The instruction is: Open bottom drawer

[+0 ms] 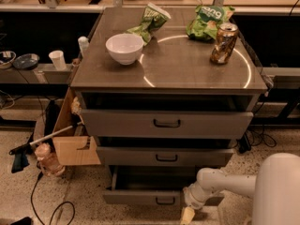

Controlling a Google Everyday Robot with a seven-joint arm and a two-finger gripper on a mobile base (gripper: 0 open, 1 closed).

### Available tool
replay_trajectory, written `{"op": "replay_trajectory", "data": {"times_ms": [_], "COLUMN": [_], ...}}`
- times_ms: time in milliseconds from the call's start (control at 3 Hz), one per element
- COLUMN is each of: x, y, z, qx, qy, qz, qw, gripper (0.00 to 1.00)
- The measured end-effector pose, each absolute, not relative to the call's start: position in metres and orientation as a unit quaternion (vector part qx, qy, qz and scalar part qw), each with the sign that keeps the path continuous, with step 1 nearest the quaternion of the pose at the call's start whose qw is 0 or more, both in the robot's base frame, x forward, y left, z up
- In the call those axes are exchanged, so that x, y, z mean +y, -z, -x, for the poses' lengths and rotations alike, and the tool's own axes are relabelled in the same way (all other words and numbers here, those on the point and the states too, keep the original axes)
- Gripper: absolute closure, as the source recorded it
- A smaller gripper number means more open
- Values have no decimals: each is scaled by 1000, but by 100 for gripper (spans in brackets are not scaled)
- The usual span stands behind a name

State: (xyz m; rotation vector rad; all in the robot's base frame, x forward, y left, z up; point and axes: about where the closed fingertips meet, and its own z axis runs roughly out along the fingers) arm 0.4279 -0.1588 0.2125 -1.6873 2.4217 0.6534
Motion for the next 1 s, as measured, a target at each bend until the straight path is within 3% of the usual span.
{"op": "replay_trajectory", "data": {"times_ms": [333,1000], "x": [-165,-155], "y": [-226,-208], "z": [-408,-426], "qx": [810,805], "qy": [-206,-207], "qz": [546,554], "qw": [55,50], "gripper": [0,0]}}
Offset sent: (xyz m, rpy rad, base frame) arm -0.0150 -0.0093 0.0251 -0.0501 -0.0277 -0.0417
